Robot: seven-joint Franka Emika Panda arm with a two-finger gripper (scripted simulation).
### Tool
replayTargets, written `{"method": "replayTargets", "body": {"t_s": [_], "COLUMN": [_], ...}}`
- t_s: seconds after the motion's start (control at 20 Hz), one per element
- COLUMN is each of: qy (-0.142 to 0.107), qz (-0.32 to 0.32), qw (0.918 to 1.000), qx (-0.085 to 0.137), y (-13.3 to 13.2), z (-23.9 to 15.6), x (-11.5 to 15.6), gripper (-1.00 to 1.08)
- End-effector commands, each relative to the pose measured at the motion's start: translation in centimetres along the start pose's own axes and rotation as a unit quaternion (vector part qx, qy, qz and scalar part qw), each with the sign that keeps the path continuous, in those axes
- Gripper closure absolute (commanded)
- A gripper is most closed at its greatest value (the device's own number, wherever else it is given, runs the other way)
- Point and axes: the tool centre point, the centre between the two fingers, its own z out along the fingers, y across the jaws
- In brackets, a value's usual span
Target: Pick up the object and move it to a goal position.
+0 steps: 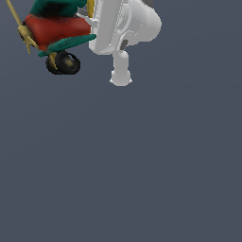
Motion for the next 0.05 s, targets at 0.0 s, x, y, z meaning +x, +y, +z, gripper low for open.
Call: {"method": "replayTargets", "body": {"t_s": [0.0], "qy": [0.001], "qz": [0.001], "qw": [1.0000], "qx": [0.002], "y": [-0.49], "z": [0.11], "x": [0.15], "gripper": [1.08]}}
